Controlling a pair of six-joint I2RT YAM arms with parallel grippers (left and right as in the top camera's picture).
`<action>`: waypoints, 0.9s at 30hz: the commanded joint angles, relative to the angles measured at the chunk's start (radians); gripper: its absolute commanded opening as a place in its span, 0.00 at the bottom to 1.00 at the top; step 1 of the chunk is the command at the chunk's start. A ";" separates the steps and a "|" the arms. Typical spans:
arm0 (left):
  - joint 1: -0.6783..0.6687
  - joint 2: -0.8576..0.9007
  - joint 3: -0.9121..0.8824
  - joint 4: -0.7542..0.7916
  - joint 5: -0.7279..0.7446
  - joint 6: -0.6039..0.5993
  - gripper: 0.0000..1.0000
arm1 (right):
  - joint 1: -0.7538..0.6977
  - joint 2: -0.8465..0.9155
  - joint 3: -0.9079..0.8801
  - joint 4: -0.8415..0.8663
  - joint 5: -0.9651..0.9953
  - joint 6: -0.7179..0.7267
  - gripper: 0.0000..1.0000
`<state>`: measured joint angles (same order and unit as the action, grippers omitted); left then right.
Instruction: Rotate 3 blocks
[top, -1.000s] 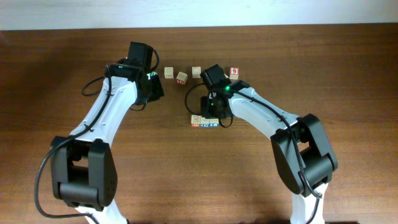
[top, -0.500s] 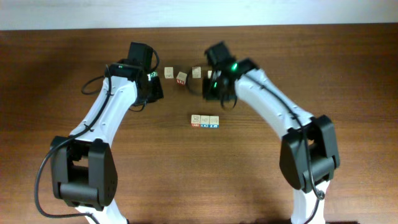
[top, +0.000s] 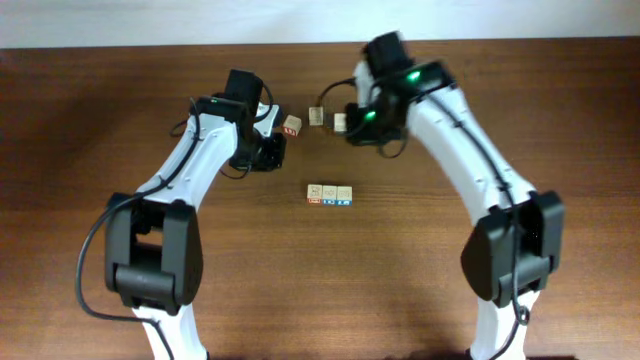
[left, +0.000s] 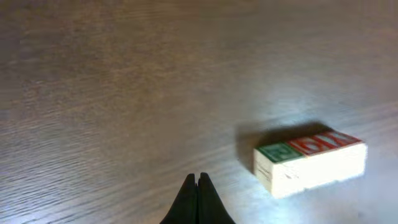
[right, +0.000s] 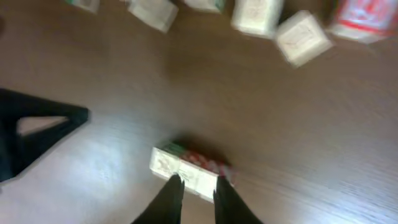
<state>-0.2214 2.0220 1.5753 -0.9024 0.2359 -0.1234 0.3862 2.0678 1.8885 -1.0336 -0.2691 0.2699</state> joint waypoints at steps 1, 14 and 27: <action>0.008 0.003 -0.006 0.014 -0.179 -0.142 0.00 | 0.103 0.028 -0.095 0.127 0.074 0.117 0.18; 0.074 0.003 -0.006 0.057 -0.424 -0.325 0.01 | 0.211 0.179 -0.117 0.179 0.109 0.158 0.14; 0.098 0.003 -0.006 0.053 -0.417 -0.325 0.04 | 0.209 0.179 -0.117 0.161 0.108 0.158 0.14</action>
<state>-0.1238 2.0266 1.5742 -0.8478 -0.1730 -0.4358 0.5911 2.2383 1.7798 -0.8818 -0.1738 0.4202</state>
